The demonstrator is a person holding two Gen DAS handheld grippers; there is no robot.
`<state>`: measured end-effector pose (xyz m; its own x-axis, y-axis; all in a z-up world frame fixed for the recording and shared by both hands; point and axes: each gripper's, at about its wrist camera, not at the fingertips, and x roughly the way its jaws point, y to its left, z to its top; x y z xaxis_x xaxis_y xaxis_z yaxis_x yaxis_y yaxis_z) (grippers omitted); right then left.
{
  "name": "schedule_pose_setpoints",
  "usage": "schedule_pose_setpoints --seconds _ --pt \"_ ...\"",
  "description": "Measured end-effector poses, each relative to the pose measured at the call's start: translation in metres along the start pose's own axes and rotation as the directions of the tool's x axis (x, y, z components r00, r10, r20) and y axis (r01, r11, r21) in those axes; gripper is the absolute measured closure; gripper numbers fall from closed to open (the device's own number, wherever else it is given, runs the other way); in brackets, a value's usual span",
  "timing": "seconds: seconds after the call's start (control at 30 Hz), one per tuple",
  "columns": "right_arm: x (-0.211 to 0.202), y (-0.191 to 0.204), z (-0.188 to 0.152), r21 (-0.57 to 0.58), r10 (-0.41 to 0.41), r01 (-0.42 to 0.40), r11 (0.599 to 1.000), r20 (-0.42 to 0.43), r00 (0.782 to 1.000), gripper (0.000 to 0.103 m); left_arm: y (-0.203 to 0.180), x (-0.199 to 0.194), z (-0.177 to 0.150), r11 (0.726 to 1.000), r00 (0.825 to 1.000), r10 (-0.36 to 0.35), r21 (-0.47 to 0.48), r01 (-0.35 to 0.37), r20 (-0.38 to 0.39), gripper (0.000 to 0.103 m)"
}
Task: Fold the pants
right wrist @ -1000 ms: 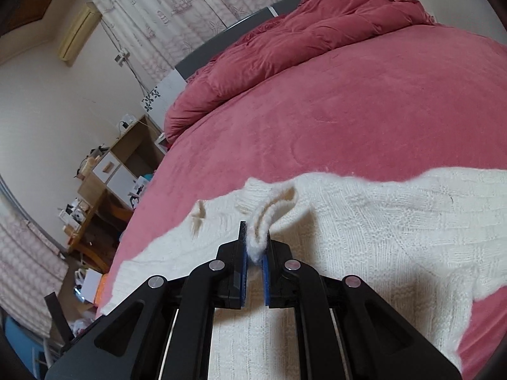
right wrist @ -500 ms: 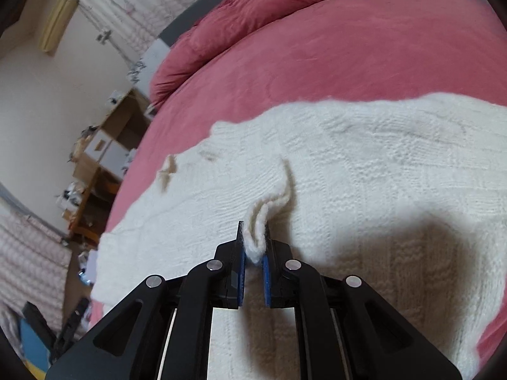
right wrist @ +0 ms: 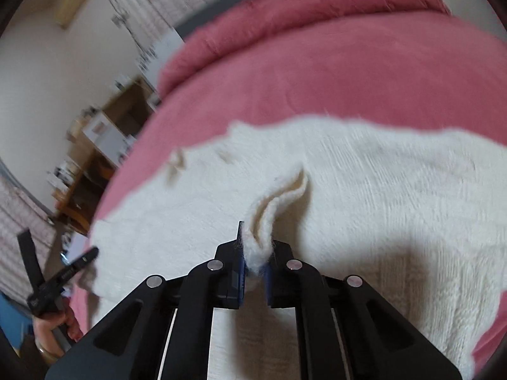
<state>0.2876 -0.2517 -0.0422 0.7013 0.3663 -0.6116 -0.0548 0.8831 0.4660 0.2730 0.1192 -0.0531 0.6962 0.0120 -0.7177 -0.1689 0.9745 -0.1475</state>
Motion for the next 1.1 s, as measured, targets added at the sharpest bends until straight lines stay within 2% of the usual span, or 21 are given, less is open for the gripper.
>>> schedule_pose_setpoints --seconds 0.07,0.1,0.17,0.2,0.27,0.33,0.4,0.5,0.6,0.67,0.7,0.83,0.93,1.03,1.1 --pt "-0.002 0.004 0.002 -0.018 0.013 -0.013 1.000 0.021 1.000 0.095 0.013 -0.010 -0.006 0.999 0.999 0.013 -0.047 -0.010 0.053 0.093" --pt "0.003 0.005 0.001 -0.020 0.017 -0.016 1.000 0.008 1.000 0.095 0.020 -0.007 -0.009 0.997 0.999 0.025 -0.072 -0.021 0.047 0.094" --pt "0.018 0.007 -0.005 -0.045 -0.042 0.040 0.998 -0.033 0.999 0.095 0.031 0.010 -0.018 0.994 1.000 0.027 -0.101 -0.028 -0.009 0.094" --pt "0.027 0.004 -0.010 -0.060 -0.085 0.082 0.995 -0.052 0.995 0.095 0.031 0.016 -0.021 0.995 1.000 0.016 -0.096 -0.017 -0.008 0.093" --pt "0.031 -0.006 -0.014 -0.032 -0.105 0.103 0.994 -0.052 0.993 0.096 0.026 0.012 -0.021 0.999 0.999 0.012 -0.051 -0.010 0.039 0.086" --pt "0.027 -0.014 -0.015 0.023 -0.094 0.094 0.995 -0.034 0.995 0.096 0.024 0.011 -0.022 0.998 0.998 0.056 -0.033 -0.054 0.038 0.056" --pt "0.025 -0.016 -0.015 0.035 -0.083 0.084 0.996 -0.035 0.996 0.096 0.026 0.012 -0.024 0.995 0.996 0.088 -0.042 -0.087 0.026 0.043" --pt "0.016 -0.023 -0.016 0.096 -0.031 0.036 0.995 -0.043 0.999 0.094 0.030 0.010 -0.023 0.994 0.995 0.102 -0.050 -0.102 0.003 0.035" --pt "-0.006 -0.025 -0.022 0.120 -0.027 0.027 0.992 -0.006 1.000 0.081 0.028 -0.010 -0.028 0.992 0.994 0.105 -0.069 -0.103 0.021 0.034" --pt "-0.027 -0.029 -0.033 0.120 -0.041 0.040 0.992 0.006 0.999 0.061 0.016 -0.030 -0.039 0.992 0.991 0.116 -0.058 -0.112 0.063 0.030" --pt "-0.036 -0.031 -0.037 0.123 -0.044 0.042 0.992 0.012 0.999 0.059 0.013 -0.038 -0.044 0.993 0.990 0.112 -0.054 -0.108 0.080 0.029" --pt "-0.084 -0.058 -0.052 0.196 -0.017 0.007 0.981 0.047 0.999 0.059 -0.007 -0.067 -0.068 0.999 0.992 0.033 -0.042 -0.028 0.120 0.024" --pt "-0.124 -0.088 -0.061 0.266 -0.068 0.041 0.963 0.093 0.993 0.059 -0.030 -0.076 -0.089 0.998 0.993 -0.068 0.001 0.068 0.101 0.021" --pt "-0.158 -0.132 -0.070 0.379 -0.139 0.087 0.921 0.112 0.984 0.059 -0.050 -0.072 -0.108 0.988 0.987 -0.144 0.060 0.140 0.069 0.021" --pt "-0.181 -0.169 -0.079 0.474 -0.203 0.124 0.872 0.119 0.972 0.059 -0.058 -0.070 -0.116 0.986 0.988 -0.145 0.086 0.140 0.056 0.021"
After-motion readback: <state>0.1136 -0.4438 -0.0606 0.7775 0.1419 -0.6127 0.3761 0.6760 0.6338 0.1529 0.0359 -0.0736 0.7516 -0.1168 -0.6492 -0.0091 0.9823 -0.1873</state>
